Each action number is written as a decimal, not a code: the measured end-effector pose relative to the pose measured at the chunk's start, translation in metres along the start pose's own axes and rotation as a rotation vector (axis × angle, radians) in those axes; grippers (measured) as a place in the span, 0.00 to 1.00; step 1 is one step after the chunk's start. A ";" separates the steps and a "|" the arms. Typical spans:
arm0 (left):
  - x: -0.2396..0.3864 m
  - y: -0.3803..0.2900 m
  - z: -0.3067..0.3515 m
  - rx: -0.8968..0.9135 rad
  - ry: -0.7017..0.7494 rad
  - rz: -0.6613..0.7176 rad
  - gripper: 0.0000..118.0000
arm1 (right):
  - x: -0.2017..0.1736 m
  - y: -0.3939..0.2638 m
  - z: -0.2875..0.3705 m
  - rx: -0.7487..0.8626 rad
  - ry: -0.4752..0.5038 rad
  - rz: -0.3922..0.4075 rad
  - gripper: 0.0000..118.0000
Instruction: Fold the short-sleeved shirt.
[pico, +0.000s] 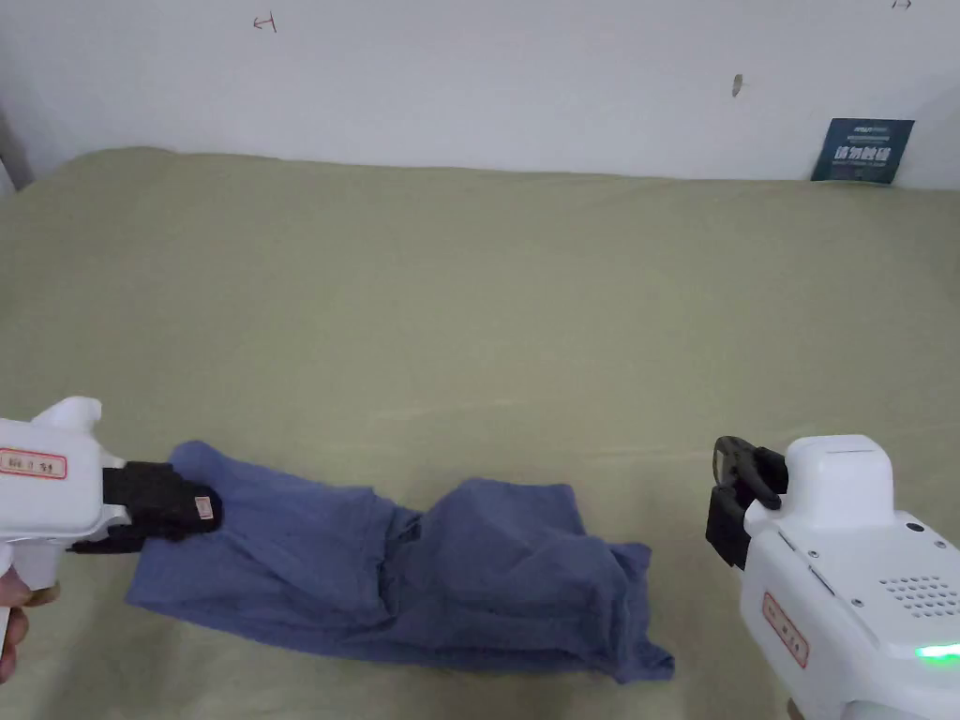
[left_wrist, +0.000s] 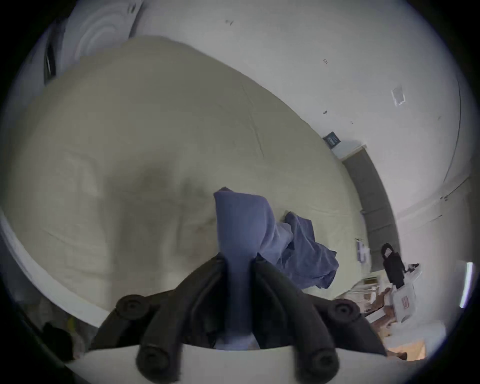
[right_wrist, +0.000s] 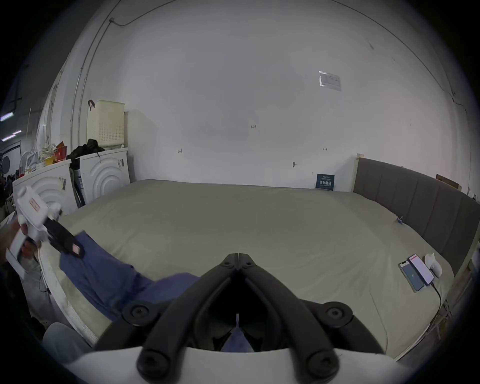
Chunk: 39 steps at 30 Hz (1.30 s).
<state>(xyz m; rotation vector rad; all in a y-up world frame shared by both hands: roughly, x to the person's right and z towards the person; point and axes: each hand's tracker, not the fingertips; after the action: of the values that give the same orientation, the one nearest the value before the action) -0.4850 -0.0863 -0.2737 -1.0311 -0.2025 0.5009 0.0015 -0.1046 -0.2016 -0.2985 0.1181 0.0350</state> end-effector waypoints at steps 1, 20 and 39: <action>0.008 0.002 0.001 -0.009 0.023 -0.026 0.10 | 0.000 0.000 0.000 0.003 0.001 -0.001 0.00; 0.232 -0.066 -0.178 -0.238 0.025 -0.397 0.10 | 0.019 -0.007 0.005 -0.021 -0.041 -0.012 0.00; 0.139 -0.048 -0.138 -0.147 -0.397 -0.026 0.00 | 0.033 -0.018 0.003 -0.055 -0.070 -0.063 0.00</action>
<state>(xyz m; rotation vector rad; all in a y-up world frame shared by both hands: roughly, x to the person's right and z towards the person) -0.2956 -0.1441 -0.3128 -1.0628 -0.6116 0.6727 0.0358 -0.1201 -0.1978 -0.3549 0.0379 -0.0141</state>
